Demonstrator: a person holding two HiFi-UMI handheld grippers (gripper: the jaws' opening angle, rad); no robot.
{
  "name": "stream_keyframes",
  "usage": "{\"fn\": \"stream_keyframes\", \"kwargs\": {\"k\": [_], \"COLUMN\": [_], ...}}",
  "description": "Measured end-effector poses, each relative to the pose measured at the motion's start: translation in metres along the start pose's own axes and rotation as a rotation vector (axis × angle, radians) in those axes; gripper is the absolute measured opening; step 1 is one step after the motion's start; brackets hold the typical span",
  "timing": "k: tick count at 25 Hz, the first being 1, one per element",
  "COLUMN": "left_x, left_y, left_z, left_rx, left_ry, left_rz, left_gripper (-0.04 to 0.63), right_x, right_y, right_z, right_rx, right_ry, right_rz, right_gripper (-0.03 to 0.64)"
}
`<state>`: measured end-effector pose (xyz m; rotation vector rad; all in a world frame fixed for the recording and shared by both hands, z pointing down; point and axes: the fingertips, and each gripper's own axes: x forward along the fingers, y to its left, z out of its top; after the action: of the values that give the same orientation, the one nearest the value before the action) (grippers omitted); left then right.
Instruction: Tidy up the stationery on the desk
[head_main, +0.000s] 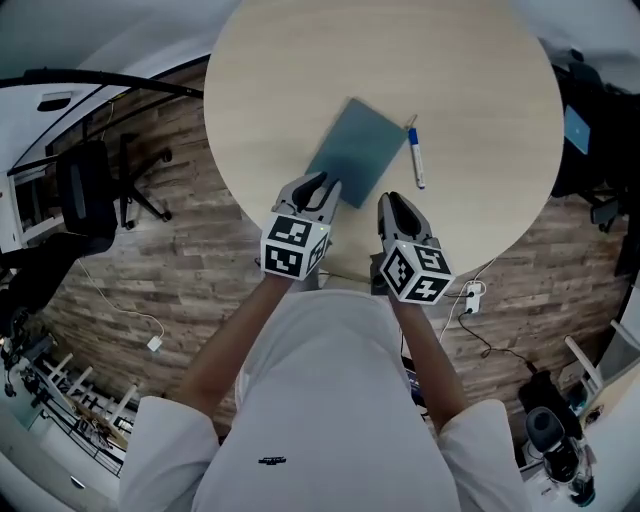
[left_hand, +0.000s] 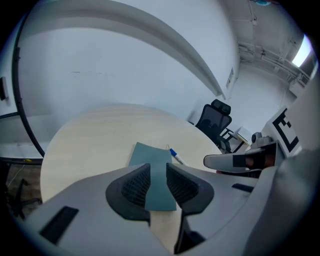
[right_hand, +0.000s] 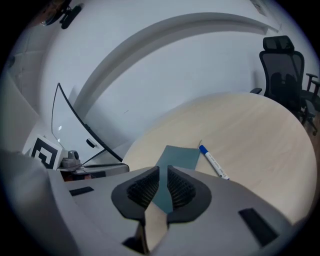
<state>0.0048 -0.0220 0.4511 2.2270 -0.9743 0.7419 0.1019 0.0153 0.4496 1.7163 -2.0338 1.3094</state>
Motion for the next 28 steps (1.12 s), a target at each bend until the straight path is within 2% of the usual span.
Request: {"fn": "stream_keyframes", "kwargs": {"k": [2, 3, 4, 8, 12, 17, 24, 28], "left_x": [0.011, 0.016, 0.020, 0.036, 0.059, 0.082, 0.099, 0.097], "left_y": [0.005, 0.006, 0.006, 0.013, 0.032, 0.039, 0.046, 0.047], "left_z": [-0.004, -0.006, -0.009, -0.024, -0.044, -0.059, -0.075, -0.075], "left_rx": [-0.017, -0.017, -0.008, 0.031, 0.020, 0.066, 0.051, 0.007], "left_ry": [0.019, 0.027, 0.034, 0.073, 0.119, 0.142, 0.157, 0.124], "left_rz": [-0.015, -0.023, -0.029, -0.036, -0.023, -0.025, -0.031, -0.035], "left_gripper": [0.109, 0.112, 0.114, 0.123, 0.124, 0.124, 0.124, 0.124], "right_x": [0.015, 0.022, 0.028, 0.051, 0.079, 0.103, 0.119, 0.118], "right_y": [-0.007, -0.012, -0.017, -0.032, -0.046, -0.057, -0.063, -0.060], "right_z": [-0.006, -0.009, -0.012, -0.022, -0.035, -0.050, -0.058, -0.057], "right_rx": [0.026, 0.044, 0.066, 0.133, 0.160, 0.188, 0.271, 0.324], "right_ry": [0.034, 0.050, 0.063, 0.095, 0.134, 0.187, 0.193, 0.177], "right_rz": [-0.008, -0.011, -0.014, -0.033, -0.042, -0.037, -0.070, -0.040], "right_gripper": [0.069, 0.119, 0.140, 0.141, 0.149, 0.179, 0.184, 0.187]}}
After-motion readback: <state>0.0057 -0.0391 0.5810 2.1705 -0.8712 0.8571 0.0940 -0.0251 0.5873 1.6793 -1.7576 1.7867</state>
